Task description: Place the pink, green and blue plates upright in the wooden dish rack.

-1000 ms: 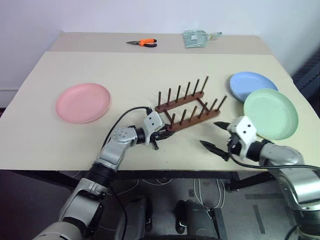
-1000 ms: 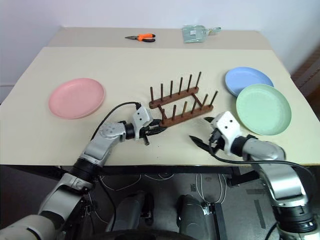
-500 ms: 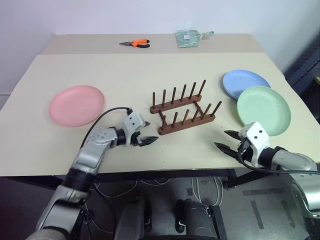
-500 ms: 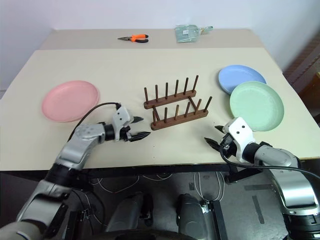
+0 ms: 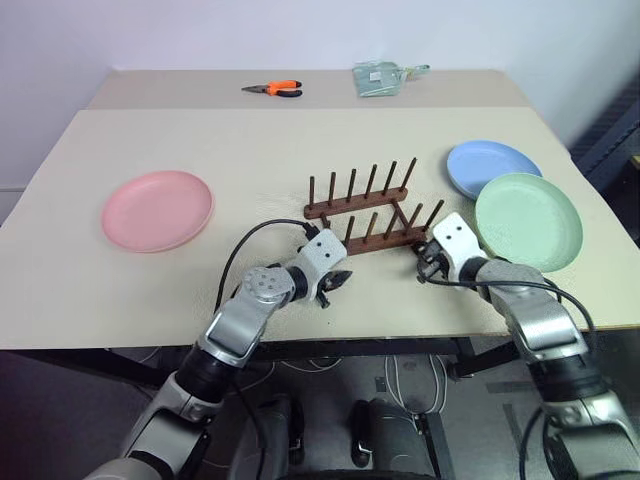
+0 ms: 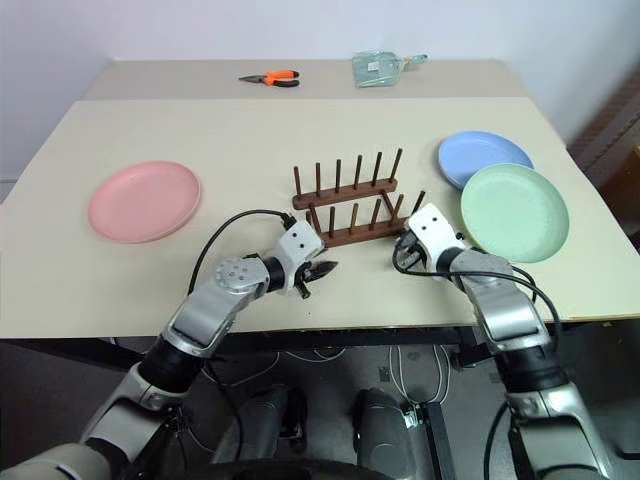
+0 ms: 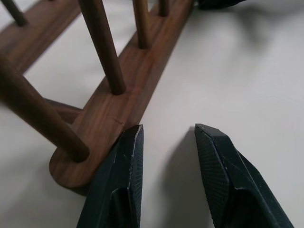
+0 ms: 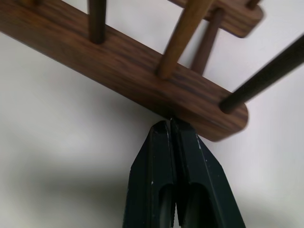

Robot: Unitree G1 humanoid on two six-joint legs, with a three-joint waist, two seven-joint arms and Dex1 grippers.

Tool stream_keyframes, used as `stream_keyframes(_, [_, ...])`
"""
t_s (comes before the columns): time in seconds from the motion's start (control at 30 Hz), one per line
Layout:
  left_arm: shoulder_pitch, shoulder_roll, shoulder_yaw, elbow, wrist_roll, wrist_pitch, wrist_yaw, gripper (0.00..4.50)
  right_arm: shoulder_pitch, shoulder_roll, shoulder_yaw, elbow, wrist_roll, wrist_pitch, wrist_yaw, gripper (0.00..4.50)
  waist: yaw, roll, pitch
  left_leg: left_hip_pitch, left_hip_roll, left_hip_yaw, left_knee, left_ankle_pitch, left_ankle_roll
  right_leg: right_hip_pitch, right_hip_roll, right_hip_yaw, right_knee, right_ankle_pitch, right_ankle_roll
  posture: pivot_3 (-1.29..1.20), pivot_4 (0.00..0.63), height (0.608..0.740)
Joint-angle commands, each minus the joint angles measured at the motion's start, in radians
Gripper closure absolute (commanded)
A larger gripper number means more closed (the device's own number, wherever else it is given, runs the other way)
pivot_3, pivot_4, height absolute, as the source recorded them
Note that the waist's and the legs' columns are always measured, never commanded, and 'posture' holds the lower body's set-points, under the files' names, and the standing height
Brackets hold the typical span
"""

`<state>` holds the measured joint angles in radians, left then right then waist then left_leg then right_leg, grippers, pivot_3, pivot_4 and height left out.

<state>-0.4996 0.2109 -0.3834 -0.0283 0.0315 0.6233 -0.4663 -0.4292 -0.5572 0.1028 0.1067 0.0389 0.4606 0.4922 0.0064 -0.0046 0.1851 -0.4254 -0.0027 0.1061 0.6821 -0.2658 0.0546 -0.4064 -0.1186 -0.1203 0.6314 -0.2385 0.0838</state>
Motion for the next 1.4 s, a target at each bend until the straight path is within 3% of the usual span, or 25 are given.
stream_keyframes(0.03, [-0.027,0.008,0.059,0.123,0.051,-0.020,0.089,2.78,-0.059,0.030,0.005,0.111,-0.051,-0.071,-0.045,4.44,-0.003,0.000,0.000,0.000,0.000,0.000,0.000,0.000,0.000,0.000,0.000,0.000,0.000,0.000,0.000,0.00,0.150,0.740])
stream_keyframes(0.17, [-0.049,0.015,0.074,0.153,0.036,-0.059,0.090,2.78,-0.093,0.041,-0.011,0.150,-0.043,-0.103,-0.025,4.44,-0.007,0.000,0.000,0.000,0.000,0.000,0.000,0.000,-0.001,0.000,0.000,0.000,0.001,0.000,0.000,0.00,0.150,0.740])
stream_keyframes(0.2, [-0.039,0.024,0.091,0.134,0.018,-0.059,0.077,2.78,-0.082,0.033,-0.020,0.122,-0.025,-0.102,0.002,4.21,-0.009,0.000,0.000,0.000,0.000,0.000,0.000,0.000,-0.001,0.000,0.000,0.000,0.001,0.000,0.000,0.00,0.150,0.740])
stream_keyframes(0.27, [-0.001,0.047,0.169,0.060,-0.027,-0.055,0.073,2.27,-0.040,0.004,-0.036,0.026,0.017,-0.098,0.069,3.67,-0.018,0.001,0.000,0.000,0.000,0.000,0.000,0.000,-0.001,0.000,0.000,0.000,0.001,0.000,0.000,0.00,0.150,0.740])
stream_keyframes(0.43, [0.132,0.091,0.482,-0.255,-0.300,0.029,0.000,0.03,0.103,-0.061,-0.072,-0.318,0.175,-0.046,0.244,1.25,-0.023,0.002,0.002,-0.001,0.001,0.000,-0.004,0.001,-0.002,-0.003,0.000,0.000,0.000,0.000,0.000,0.00,0.150,0.740])
stream_keyframes(0.5, [0.128,0.076,0.686,-0.288,-0.409,0.096,0.081,0.00,0.139,-0.080,-0.071,-0.420,0.213,-0.010,0.275,0.22,-0.017,0.002,0.002,-0.001,0.001,0.000,-0.003,0.001,-0.002,-0.003,0.000,0.000,0.000,0.000,0.000,0.00,0.150,0.740])
stream_keyframes(0.57, [0.089,0.095,0.829,-0.247,-0.391,0.120,0.218,0.00,0.150,-0.088,-0.056,-0.480,0.228,0.015,0.293,0.22,-0.014,0.002,0.001,-0.001,0.001,-0.002,-0.001,0.001,-0.002,-0.001,-0.001,-0.001,0.000,0.000,0.000,0.00,0.150,0.740])
stream_keyframes(0.73, [-0.023,0.167,0.985,-0.086,-0.245,0.227,0.557,0.00,0.118,-0.063,-0.033,-0.507,0.300,0.092,0.329,0.10,-0.002,0.001,0.001,-0.001,0.000,-0.002,-0.001,0.000,-0.001,-0.001,0.000,-0.001,0.000,0.000,0.000,0.00,0.150,0.740])
stream_keyframes(0.83, [-0.047,0.177,1.008,-0.046,-0.251,0.346,0.602,0.00,0.090,-0.052,-0.016,-0.498,0.297,0.088,0.329,0.10,0.004,0.000,0.002,-0.002,-0.001,-0.001,-0.001,0.000,-0.001,-0.001,0.000,-0.001,0.000,0.000,0.001,0.00,0.150,0.740])
stream_keyframes(1.07, [-0.091,0.084,1.138,0.011,-0.365,0.504,0.628,0.00,0.077,-0.046,0.004,-0.503,0.263,0.055,0.307,0.10,0.009,-0.004,0.003,-0.002,-0.001,-0.002,-0.001,0.000,-0.002,-0.001,0.000,-0.001,-0.001,0.000,0.001,0.00,0.150,0.740])
stream_keyframes(1.23, [-0.122,0.056,1.151,0.043,-0.384,0.449,0.634,2.19,0.101,-0.047,0.006,-0.503,0.203,0.002,0.262,0.00,0.006,-0.004,0.003,-0.001,-0.001,-0.001,-0.002,0.000,-0.003,-0.001,0.000,-0.001,0.000,0.000,0.001,0.00,0.150,0.740])
stream_keyframes(1.37, [-0.126,0.069,1.069,0.033,-0.379,0.374,0.597,4.16,0.082,-0.036,-0.015,-0.490,0.224,0.024,0.257,0.00,0.007,-0.004,0.003,-0.001,-0.001,-0.001,-0.002,-0.001,-0.005,-0.001,0.000,-0.001,0.000,0.000,0.001,0.00,0.150,0.740])
stream_keyframes(1.4, [-0.131,0.070,1.014,-0.007,-0.377,0.310,0.553,4.47,0.065,-0.035,-0.020,-0.489,0.225,0.027,0.255,0.00,0.008,-0.005,0.003,-0.002,-0.001,-0.001,-0.002,-0.001,-0.005,-0.001,0.000,-0.001,0.000,0.000,0.001,0.00,0.150,0.740])
